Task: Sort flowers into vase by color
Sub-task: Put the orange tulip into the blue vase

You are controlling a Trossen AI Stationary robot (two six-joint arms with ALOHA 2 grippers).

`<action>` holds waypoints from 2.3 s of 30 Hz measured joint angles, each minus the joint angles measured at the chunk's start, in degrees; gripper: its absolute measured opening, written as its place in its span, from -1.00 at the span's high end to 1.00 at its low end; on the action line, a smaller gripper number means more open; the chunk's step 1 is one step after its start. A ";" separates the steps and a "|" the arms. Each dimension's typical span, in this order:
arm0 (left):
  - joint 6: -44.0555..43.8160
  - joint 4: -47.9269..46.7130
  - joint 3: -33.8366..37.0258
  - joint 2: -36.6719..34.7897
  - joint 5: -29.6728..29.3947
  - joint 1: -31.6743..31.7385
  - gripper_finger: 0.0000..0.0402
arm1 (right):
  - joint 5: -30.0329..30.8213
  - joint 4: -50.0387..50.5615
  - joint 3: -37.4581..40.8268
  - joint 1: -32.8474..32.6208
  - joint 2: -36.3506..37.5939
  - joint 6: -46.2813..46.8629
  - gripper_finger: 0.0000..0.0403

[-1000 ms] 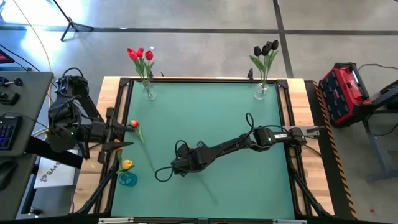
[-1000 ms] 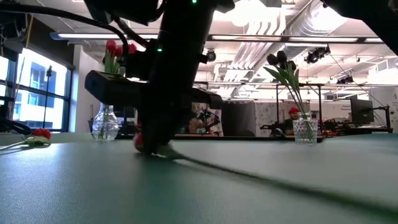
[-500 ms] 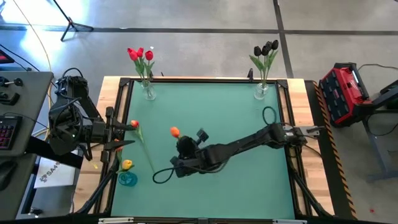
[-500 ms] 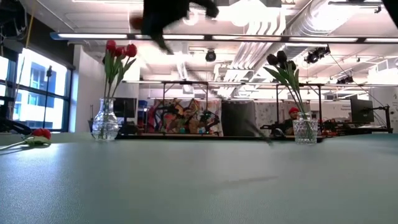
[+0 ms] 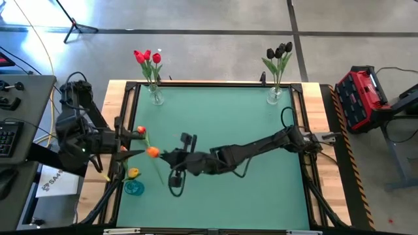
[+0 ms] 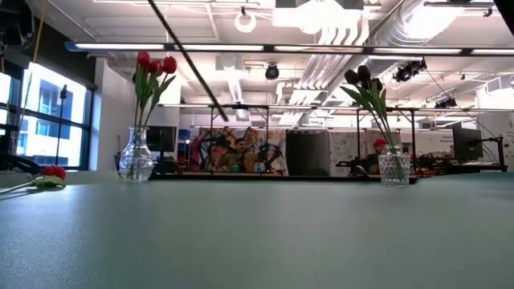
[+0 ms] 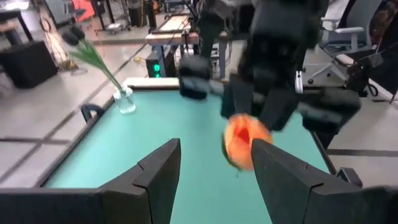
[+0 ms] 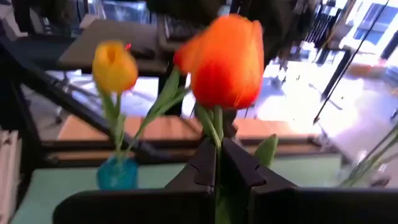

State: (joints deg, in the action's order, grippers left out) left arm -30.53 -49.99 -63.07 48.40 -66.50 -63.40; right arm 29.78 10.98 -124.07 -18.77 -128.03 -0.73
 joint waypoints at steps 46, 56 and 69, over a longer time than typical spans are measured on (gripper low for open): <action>28.71 27.55 4.33 4.75 8.77 10.06 0.25 | -45.33 -36.10 0.00 9.73 -0.02 -9.82 1.00; 30.57 27.23 4.33 4.75 9.31 9.72 0.92 | -45.03 -33.63 0.00 10.02 -0.09 -7.46 0.98; 29.97 25.45 4.23 0.65 4.48 9.66 0.99 | -26.19 -19.89 -0.02 8.86 1.99 -5.73 0.54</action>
State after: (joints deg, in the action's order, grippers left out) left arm -0.56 -24.54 -58.84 49.05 -62.02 -53.73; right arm 3.59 -8.91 -124.09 -9.91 -126.04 -6.46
